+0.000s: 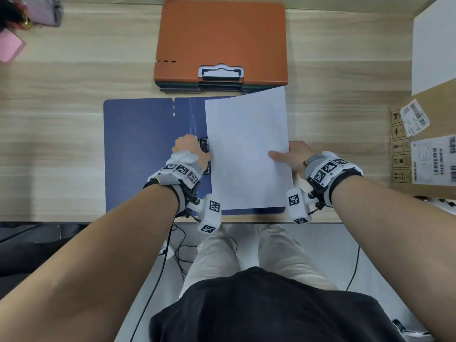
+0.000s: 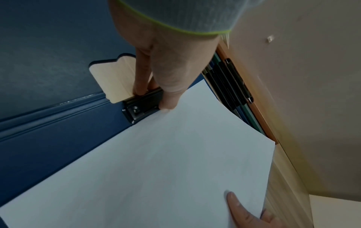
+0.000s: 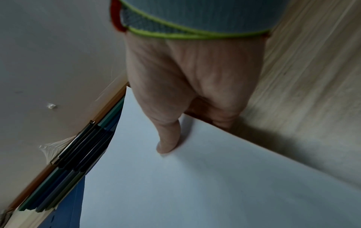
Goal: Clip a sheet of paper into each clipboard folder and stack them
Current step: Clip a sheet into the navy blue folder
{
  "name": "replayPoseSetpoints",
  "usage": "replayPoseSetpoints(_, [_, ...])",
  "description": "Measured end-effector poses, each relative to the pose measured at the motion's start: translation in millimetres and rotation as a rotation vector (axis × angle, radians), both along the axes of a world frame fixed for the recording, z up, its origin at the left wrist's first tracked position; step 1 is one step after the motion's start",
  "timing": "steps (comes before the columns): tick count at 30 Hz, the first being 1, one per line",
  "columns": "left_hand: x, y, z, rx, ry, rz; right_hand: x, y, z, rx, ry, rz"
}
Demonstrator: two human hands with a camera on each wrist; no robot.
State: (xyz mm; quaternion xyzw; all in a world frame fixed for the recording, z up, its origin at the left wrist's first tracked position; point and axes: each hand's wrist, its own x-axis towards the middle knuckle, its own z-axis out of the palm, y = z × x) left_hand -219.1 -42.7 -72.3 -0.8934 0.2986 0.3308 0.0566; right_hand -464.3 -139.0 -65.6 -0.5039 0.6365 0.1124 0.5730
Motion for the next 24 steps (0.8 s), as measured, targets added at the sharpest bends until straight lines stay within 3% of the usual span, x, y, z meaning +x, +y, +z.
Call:
replayPoseSetpoints(9, [10, 13, 6, -0.106, 0.132, -0.002, 6, 2, -4, 0.016, -0.023, -0.061])
replayPoseSetpoints(16, [21, 26, 3, -0.241, 0.269, 0.095, 11, 3, -5, -0.024, 0.010, -0.026])
replayPoseSetpoints(24, [22, 27, 2, -0.277, 0.283, 0.098, 19, 4, -8, -0.004, 0.048, 0.040])
